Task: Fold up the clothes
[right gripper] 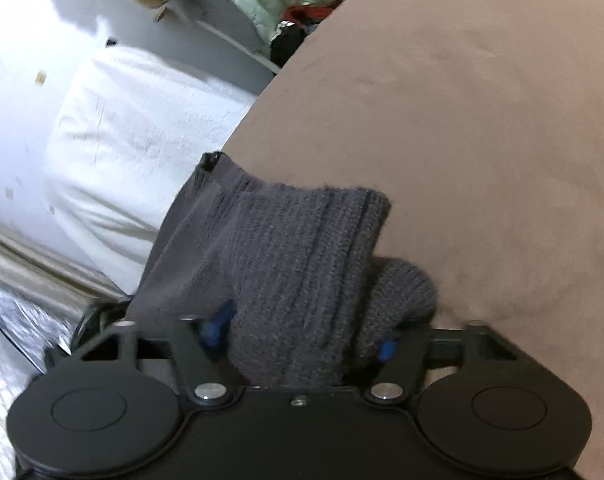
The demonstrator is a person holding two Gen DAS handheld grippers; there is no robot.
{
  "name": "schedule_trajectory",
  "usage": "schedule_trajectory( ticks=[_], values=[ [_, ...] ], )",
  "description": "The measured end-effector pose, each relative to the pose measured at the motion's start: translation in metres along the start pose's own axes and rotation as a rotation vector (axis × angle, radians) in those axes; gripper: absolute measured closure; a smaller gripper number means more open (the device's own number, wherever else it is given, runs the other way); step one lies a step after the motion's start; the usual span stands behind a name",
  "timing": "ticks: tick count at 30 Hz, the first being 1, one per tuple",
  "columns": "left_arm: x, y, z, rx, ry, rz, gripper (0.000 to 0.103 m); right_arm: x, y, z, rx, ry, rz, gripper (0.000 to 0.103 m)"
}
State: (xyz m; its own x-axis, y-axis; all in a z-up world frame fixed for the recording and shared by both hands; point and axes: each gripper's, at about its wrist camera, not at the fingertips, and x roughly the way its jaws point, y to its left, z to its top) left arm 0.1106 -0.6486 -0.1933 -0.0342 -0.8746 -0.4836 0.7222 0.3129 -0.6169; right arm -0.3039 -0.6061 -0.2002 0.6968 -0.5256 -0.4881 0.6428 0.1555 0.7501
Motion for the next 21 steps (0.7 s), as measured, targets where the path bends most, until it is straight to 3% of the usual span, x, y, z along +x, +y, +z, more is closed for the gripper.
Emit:
schedule_trajectory(
  ticks=[1,3,6,10,12,14,17,19,21],
  values=[
    [-0.009,-0.016,-0.006,0.108,-0.048,0.056,0.074,0.000,0.004,0.004,-0.059,-0.002,0.003,0.046],
    [-0.031,-0.048,-0.017,0.303,-0.152,0.139,0.076,0.003,0.031,0.009,-0.388,-0.017,-0.034,0.049],
    [-0.061,-0.065,-0.010,0.344,-0.209,0.177,0.077,0.001,0.068,0.015,-0.657,-0.010,-0.035,0.055],
    [-0.106,-0.078,0.006,0.424,-0.288,0.276,0.077,-0.003,0.116,0.028,-0.792,-0.040,0.092,0.063],
    [-0.137,-0.074,0.017,0.396,-0.295,0.319,0.077,0.003,0.143,0.033,-0.860,-0.046,0.136,0.069],
    [-0.167,-0.061,0.027,0.293,-0.247,0.357,0.077,0.017,0.166,0.040,-0.883,-0.029,0.159,0.075],
    [-0.183,-0.026,0.002,0.175,-0.095,0.398,0.074,0.058,0.182,0.052,-0.868,0.084,0.150,0.075],
    [-0.187,0.000,-0.021,0.106,0.009,0.429,0.072,0.085,0.175,0.046,-0.873,0.167,0.074,0.071],
    [-0.192,0.021,-0.036,0.074,0.047,0.479,0.065,0.107,0.160,0.031,-0.855,0.228,-0.013,0.055]
  ],
)
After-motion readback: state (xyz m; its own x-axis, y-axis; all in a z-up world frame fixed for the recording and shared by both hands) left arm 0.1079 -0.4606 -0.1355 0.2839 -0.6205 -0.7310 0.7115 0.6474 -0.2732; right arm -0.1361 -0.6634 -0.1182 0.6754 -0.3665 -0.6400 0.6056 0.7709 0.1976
